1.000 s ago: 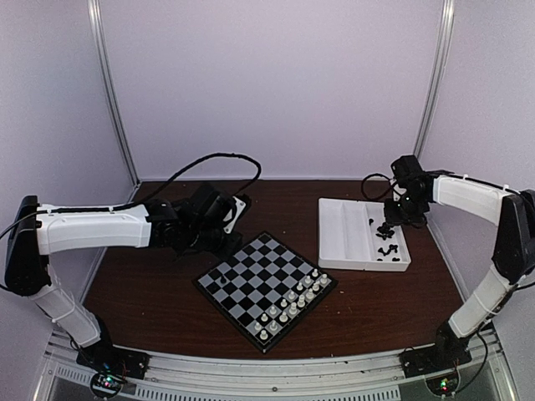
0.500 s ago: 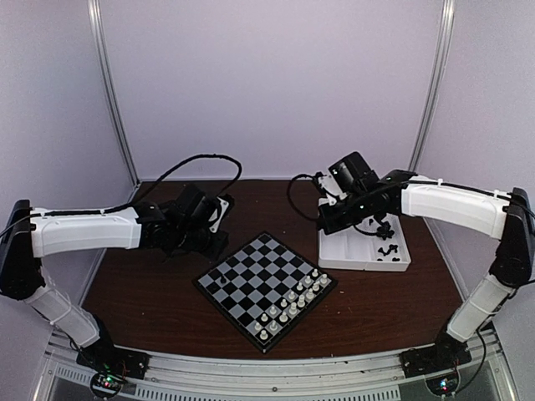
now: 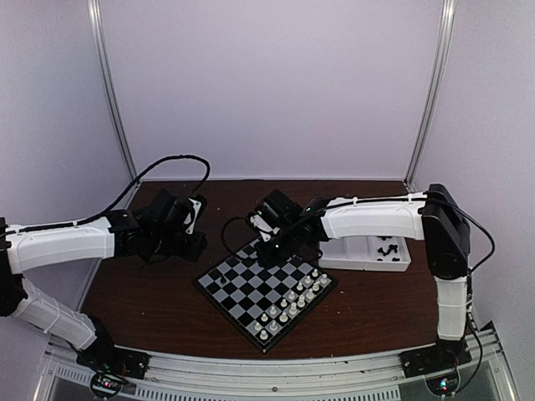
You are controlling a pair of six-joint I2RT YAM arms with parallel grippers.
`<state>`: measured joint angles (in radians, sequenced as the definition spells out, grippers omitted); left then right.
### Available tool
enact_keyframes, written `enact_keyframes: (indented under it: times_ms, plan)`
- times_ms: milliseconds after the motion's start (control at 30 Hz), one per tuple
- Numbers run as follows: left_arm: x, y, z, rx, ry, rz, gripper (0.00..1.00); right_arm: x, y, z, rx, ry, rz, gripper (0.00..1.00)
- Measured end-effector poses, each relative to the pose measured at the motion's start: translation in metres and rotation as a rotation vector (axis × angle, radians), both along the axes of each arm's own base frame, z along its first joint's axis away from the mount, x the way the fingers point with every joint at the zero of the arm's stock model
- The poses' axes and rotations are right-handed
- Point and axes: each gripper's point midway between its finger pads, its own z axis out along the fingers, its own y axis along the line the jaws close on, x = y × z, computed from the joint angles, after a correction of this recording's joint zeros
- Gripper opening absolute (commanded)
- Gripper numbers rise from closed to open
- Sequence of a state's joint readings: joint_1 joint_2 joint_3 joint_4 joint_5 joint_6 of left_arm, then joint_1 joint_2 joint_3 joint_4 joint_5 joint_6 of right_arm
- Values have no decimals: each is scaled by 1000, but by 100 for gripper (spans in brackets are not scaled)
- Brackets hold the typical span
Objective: Set up the chess pieces on the board
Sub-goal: Place the chess piece on the chessboard.
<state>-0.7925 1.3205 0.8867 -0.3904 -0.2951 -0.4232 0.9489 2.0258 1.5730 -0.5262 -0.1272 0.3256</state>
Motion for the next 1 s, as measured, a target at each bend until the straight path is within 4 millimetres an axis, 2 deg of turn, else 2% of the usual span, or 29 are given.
enact_keyframes:
  times_ms: [200, 667, 867, 1000]
  plan:
    - [-2, 4, 10, -20, -24, 7, 35, -9, 14, -15, -21, 27, 15, 6]
    - [-4, 7, 4, -9, -16, 3, 35, -18, 7, -34, -113, 32, 9, 7]
    - [-5, 6, 4, -8, -16, 1, 36, -20, 4, -38, -143, 33, 7, 14]
    - [-5, 6, 4, -7, -16, 1, 36, -19, 2, -36, -154, 26, 4, 22]
